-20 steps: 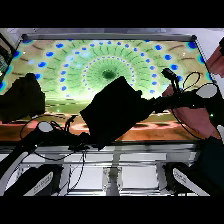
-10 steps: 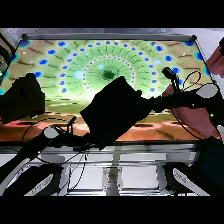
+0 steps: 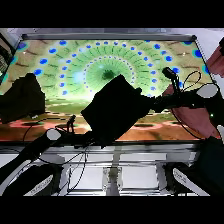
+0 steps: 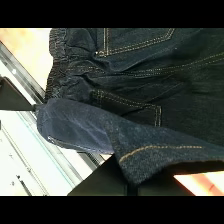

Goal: Fold the clothes and pants, and hang the long-sleeved shirts on hangers.

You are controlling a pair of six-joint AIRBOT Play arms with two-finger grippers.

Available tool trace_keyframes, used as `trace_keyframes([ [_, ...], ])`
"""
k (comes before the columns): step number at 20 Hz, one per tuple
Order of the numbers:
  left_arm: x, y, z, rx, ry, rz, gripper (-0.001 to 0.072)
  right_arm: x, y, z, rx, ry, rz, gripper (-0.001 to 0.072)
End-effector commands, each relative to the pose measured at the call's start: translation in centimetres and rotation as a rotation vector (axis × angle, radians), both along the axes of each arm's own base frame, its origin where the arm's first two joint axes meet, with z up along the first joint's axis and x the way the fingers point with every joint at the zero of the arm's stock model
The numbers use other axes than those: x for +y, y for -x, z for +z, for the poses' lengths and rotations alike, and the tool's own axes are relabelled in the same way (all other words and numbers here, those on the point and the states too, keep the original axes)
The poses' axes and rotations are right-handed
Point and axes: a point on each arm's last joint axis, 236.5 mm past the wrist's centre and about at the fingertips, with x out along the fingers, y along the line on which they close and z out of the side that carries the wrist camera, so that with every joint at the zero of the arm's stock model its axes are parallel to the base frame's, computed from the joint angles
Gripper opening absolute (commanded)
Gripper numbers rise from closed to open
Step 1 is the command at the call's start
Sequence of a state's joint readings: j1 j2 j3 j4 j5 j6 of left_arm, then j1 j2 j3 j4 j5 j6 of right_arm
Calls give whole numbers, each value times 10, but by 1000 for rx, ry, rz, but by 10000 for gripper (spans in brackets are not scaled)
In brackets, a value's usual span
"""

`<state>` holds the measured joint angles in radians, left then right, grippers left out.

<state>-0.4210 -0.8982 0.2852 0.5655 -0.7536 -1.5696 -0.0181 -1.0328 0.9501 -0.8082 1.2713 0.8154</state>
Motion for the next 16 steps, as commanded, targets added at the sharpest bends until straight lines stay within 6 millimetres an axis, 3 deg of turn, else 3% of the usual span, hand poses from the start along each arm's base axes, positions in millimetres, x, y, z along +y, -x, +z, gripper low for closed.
trace_keyframes([
  [1, 0, -10, -1, -42, -12, 28, 149, 0, 0, 0, 1, 0, 0, 16],
  [3, -3, -12, -1, -65, -18, 24, 92, 0, 0, 0, 1, 0, 0, 17],
  [9, -15, -3, -1, -97, -25, -26, 95, 0, 0, 0, 1, 0, 1, 17],
  [10, -16, -1, -1, -97, -25, -32, 151, 0, 0, 0, 1, 0, 1, 16],
  [13, -17, 1, -1, -91, -20, -31, 166, 0, 0, 0, 1, 0, 0, 16],
  [14, -18, 0, -1, -87, -14, -24, 206, 0, 0, 0, 1, 0, 1, 17],
  [15, -18, 0, -1, -87, -15, -23, 312, 0, 0, 0, 1, 0, 0, 17],
  [16, -18, 0, -1, -87, -14, -23, 370, 0, 0, 0, 1, 0, 0, 17],
])
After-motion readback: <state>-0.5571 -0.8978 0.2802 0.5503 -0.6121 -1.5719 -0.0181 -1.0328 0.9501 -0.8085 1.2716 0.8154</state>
